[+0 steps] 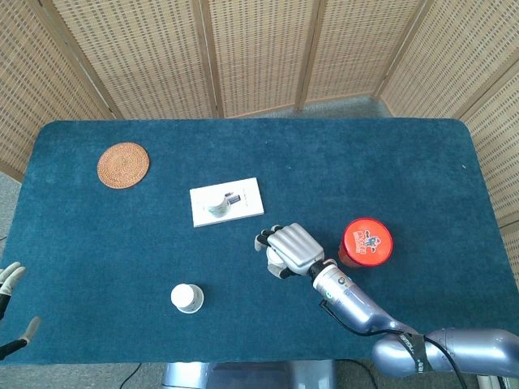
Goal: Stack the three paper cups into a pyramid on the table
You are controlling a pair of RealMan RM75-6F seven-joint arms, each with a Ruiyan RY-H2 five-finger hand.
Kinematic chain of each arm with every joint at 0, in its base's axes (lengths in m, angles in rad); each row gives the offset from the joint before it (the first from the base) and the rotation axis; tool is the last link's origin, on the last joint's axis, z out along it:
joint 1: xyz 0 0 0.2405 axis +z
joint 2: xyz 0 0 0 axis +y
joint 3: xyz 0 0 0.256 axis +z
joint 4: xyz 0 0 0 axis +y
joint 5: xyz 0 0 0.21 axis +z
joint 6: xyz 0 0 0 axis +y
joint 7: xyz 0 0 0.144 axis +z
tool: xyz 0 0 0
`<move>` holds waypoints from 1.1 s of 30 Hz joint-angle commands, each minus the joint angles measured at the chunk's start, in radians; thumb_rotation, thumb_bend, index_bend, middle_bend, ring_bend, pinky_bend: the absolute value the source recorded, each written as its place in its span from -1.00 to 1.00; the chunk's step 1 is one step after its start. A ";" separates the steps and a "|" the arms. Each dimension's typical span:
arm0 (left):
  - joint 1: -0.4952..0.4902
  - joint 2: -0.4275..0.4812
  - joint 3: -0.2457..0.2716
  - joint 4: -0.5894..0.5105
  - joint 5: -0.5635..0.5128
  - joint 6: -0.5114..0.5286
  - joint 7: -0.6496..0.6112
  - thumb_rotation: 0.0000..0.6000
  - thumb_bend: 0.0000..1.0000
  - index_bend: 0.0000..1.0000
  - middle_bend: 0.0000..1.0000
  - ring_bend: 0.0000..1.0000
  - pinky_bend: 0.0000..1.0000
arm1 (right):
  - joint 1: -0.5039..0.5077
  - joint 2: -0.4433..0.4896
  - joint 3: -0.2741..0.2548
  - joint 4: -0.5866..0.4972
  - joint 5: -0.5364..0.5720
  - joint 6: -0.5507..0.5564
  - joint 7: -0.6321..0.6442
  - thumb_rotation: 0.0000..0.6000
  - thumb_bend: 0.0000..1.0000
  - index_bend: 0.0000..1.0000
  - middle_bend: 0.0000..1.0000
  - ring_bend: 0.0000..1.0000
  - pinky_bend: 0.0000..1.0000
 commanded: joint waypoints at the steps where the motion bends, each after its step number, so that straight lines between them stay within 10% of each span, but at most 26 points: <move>1: 0.001 0.002 0.000 -0.002 0.002 0.004 0.001 1.00 -0.19 -0.99 -0.85 -1.00 -1.00 | 0.001 -0.020 -0.007 0.027 -0.002 0.006 0.001 1.00 -0.21 -0.26 -0.23 -0.32 0.25; 33: 0.007 0.007 0.000 0.005 -0.004 0.004 -0.009 1.00 -0.19 -0.99 -0.85 -1.00 -1.00 | 0.007 -0.149 -0.018 0.171 0.013 0.024 -0.009 1.00 -0.23 -0.31 -0.26 -0.43 0.10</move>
